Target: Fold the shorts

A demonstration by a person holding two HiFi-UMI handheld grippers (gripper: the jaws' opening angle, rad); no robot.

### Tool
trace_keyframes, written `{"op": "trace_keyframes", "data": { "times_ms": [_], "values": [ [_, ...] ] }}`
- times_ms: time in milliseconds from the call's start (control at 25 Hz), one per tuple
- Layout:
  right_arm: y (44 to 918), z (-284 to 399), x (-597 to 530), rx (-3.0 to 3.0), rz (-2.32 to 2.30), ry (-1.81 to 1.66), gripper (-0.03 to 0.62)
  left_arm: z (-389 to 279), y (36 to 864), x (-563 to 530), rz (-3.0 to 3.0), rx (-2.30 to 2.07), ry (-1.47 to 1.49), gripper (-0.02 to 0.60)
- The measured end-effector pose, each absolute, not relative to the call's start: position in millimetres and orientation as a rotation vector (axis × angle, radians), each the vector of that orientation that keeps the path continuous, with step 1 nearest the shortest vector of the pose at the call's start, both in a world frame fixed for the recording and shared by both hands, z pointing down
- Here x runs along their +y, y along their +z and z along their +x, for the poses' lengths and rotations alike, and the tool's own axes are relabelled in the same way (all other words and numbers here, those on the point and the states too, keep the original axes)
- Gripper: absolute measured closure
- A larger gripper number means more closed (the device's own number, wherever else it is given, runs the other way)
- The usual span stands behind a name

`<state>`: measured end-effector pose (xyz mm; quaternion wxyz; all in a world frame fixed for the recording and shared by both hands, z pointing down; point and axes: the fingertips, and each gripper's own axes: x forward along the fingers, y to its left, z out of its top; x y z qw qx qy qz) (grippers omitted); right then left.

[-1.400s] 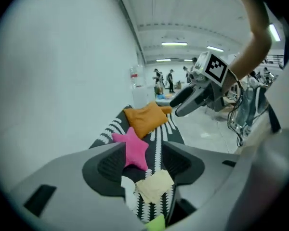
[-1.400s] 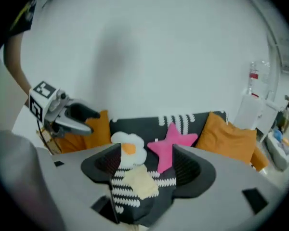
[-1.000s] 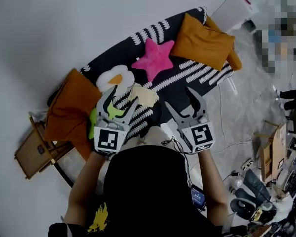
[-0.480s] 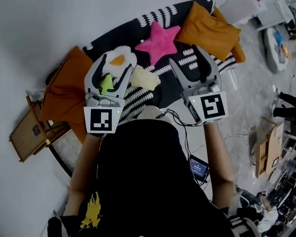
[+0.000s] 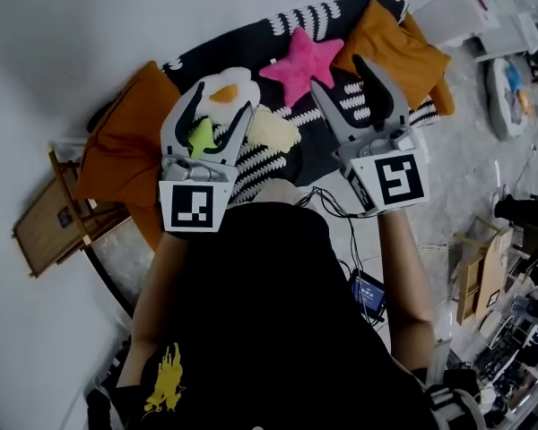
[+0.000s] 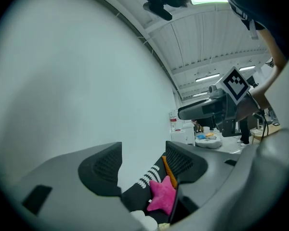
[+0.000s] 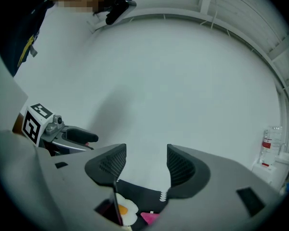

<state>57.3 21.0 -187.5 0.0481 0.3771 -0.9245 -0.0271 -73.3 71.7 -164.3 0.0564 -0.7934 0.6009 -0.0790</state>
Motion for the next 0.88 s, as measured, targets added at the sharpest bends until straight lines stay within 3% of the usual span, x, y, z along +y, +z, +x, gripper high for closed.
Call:
{"op": "trace_keyframes", "data": {
  "times_ms": [200,400,560,760,880],
  "values": [
    [-186.4,45.6,24.3,-2.811,1.149,-0.097,0.370,-90.4,-172.3,70.7,-2.392,1.844,-0.213,0.306],
    [-191.3,44.6,34.3,-2.861,1.190,-0.153,0.494,-94.5,-181.1,75.7,-2.386,1.823,-0.202,0.406],
    [-193.3,44.8,36.9,-2.866,1.197,-0.159,0.568,-93.8,-183.9,74.1,-2.391,1.818,-0.202,0.435],
    [-203.5,32.9,41.3,-2.928,1.190,-0.126,0.577,-99.2,-194.0,77.9,-2.345,1.848,-0.153,0.559],
    [-196.4,30.0,54.1,-2.947,1.176,-0.086,0.577,-101.6,-195.9,86.7,-2.320,1.895,-0.097,0.568]
  ]
}}
